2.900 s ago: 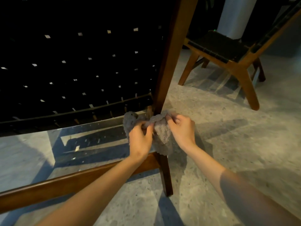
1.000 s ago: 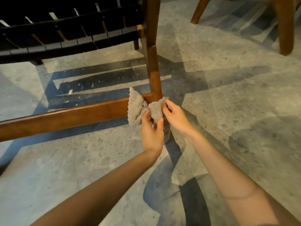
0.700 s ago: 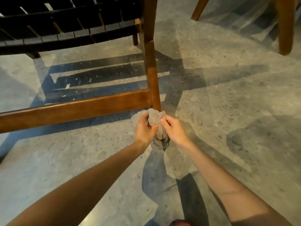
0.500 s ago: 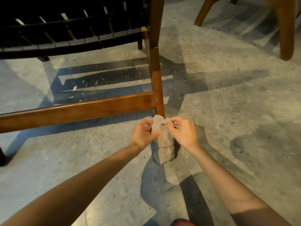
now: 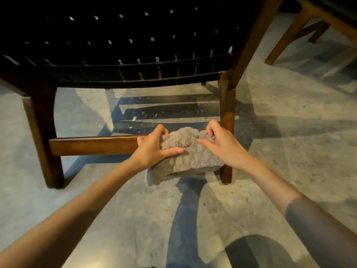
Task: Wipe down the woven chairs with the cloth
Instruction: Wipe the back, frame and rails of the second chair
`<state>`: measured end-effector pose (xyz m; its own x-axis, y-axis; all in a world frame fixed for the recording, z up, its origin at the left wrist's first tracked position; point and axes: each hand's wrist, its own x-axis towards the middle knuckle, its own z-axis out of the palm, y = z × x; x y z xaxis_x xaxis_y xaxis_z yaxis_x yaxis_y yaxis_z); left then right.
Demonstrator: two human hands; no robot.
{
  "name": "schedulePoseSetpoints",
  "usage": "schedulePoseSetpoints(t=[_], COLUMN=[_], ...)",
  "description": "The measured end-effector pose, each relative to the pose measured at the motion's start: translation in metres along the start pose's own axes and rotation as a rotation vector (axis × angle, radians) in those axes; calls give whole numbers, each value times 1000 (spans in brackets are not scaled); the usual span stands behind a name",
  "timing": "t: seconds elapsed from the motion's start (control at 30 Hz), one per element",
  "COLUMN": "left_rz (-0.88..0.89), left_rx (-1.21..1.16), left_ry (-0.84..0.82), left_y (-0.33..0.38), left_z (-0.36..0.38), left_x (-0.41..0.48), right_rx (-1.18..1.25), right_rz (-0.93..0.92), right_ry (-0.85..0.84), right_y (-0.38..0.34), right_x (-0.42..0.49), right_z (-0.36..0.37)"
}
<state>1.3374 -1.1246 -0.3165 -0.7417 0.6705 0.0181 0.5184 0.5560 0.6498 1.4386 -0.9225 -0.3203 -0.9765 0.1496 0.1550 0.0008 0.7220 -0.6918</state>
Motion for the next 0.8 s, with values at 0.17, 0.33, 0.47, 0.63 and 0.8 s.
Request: schedulePoseSetpoints(t=[0.17,0.33,0.47,0.63,0.8], left_rz=[-55,-62,-52,333,206], left_rx=[94,297,337,697,944], left_ry=[-120,-55,-35,81,-9], left_y=[-45,-67,-70,-73,-75], left_z=[-32,-17,4,18,32], left_x=[16,58,70,47,42], right_rx=[-108,-322,-552,-685,-854], right_rz=[-7,117,199,-78,-109], right_ry=[-42,-68,-30,-83,-54], right_y=[4,23,30,9,22], right_x=[27,53,62,59,60], right_z=[10,35,50,86,102])
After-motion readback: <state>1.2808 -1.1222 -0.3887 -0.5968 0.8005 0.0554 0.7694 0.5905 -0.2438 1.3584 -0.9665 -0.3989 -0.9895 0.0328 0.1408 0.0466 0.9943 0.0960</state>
